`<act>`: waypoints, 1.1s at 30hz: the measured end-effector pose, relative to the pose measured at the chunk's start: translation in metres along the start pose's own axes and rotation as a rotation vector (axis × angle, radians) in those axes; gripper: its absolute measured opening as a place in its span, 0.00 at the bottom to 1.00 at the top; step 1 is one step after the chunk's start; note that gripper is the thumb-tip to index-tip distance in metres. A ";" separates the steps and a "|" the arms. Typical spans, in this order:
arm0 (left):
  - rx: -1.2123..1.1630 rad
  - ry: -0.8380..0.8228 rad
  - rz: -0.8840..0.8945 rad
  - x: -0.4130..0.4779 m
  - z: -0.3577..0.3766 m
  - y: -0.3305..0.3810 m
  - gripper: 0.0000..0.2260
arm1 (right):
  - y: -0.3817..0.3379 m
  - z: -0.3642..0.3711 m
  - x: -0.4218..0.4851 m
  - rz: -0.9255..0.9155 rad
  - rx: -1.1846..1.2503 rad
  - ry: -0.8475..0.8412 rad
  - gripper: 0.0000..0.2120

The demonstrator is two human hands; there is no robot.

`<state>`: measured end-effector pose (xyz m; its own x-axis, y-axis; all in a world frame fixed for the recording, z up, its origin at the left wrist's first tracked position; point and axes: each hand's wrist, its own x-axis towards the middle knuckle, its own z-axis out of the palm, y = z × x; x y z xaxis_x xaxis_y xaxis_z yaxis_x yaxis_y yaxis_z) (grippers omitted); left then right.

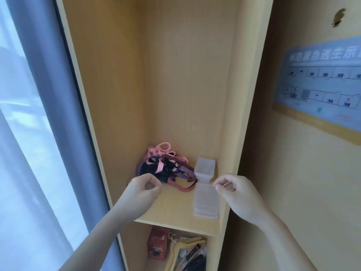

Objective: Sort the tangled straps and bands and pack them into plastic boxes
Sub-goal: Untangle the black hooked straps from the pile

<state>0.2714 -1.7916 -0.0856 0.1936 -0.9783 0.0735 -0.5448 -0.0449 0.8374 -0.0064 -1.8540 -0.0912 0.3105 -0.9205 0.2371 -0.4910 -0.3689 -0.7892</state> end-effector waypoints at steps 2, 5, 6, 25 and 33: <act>0.003 -0.021 -0.019 0.017 0.010 0.001 0.05 | 0.007 0.003 0.020 -0.002 0.002 -0.053 0.07; 0.009 0.019 -0.036 0.043 0.012 0.002 0.05 | 0.014 0.007 0.047 -0.010 0.002 -0.122 0.06; 0.007 0.040 -0.041 0.052 0.012 0.002 0.05 | 0.017 0.009 0.056 -0.012 0.000 -0.134 0.06; -0.007 -0.012 -0.132 0.246 0.019 -0.091 0.06 | 0.065 0.101 0.223 0.051 -0.070 -0.167 0.05; 0.006 -0.074 -0.137 0.330 0.013 -0.145 0.07 | 0.084 0.148 0.299 0.107 -0.154 -0.237 0.04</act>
<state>0.4042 -2.1109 -0.1899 0.2063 -0.9751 -0.0816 -0.5223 -0.1803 0.8335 0.1660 -2.1408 -0.1704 0.4224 -0.9064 0.0038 -0.6437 -0.3029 -0.7028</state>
